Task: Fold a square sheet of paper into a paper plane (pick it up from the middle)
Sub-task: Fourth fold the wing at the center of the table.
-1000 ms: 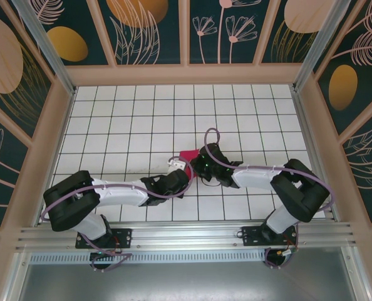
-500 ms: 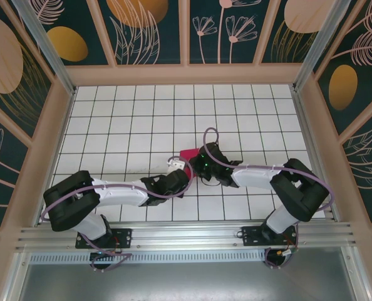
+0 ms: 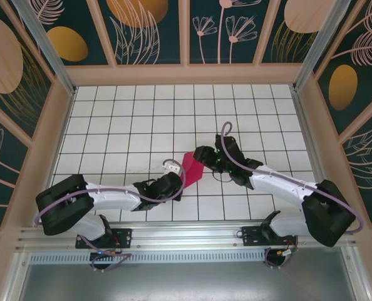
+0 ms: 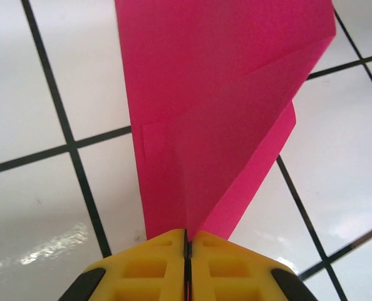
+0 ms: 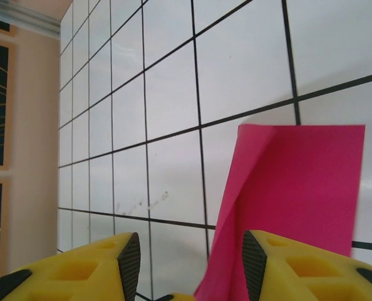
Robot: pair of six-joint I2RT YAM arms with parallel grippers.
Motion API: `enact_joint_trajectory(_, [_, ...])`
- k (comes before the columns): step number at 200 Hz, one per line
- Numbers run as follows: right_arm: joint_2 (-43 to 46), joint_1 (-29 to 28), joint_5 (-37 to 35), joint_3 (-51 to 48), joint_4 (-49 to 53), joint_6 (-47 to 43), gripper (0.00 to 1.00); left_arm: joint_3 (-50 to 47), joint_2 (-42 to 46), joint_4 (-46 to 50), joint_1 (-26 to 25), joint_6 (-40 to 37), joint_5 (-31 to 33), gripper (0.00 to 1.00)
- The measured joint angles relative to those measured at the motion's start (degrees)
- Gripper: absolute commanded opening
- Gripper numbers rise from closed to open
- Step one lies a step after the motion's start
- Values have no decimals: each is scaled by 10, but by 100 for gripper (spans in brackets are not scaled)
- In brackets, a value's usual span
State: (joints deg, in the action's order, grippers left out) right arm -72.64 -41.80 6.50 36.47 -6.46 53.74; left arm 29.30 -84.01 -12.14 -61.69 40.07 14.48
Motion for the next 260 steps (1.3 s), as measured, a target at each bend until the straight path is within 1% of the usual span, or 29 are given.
enact_joint_trajectory(13, [7,2,9,-9,7,-15,46,-12,6,-17,7,0,-20,9])
enact_joint_trajectory(44, [7,2,37,-17,23,-46,38,-44,23,-64,36,0,-73,10])
enact_joint_trajectory(55, [6,2,47,-17,24,-54,40,-49,23,-72,44,0,-85,10])
enact_joint_trajectory(67, [6,2,60,-19,24,-56,46,-49,23,-76,48,-2,-97,11])
enact_joint_trajectory(87, [2,2,69,-19,26,-47,51,-48,22,-78,48,-9,-114,11])
enact_joint_trajectory(111, [-27,3,69,-5,43,-20,53,-38,11,-75,48,-21,-123,11])
enact_joint_trajectory(139, [-75,3,53,23,55,14,53,-18,-1,-68,48,-36,-125,11])
enact_joint_trajectory(167, [-126,9,48,60,68,30,46,-6,-3,-56,48,-50,-125,12])
enact_joint_trajectory(188, [-164,10,36,99,87,26,40,3,-7,-41,48,-64,-125,12])
enact_joint_trajectory(200, [-179,10,28,117,98,23,36,9,-13,-34,48,-70,-125,13])
enact_joint_trajectory(210, [-187,10,25,127,107,15,27,14,-18,-29,48,-75,-125,13])
enact_joint_trajectory(214, [-189,10,23,130,111,16,25,15,-20,-27,48,-76,-126,13])
enact_joint_trajectory(252, [-200,10,5,148,154,-9,22,26,-35,-13,48,-86,-126,13])
enact_joint_trajectory(260, [-204,10,1,154,164,-14,14,27,-35,-12,48,-88,-126,13])
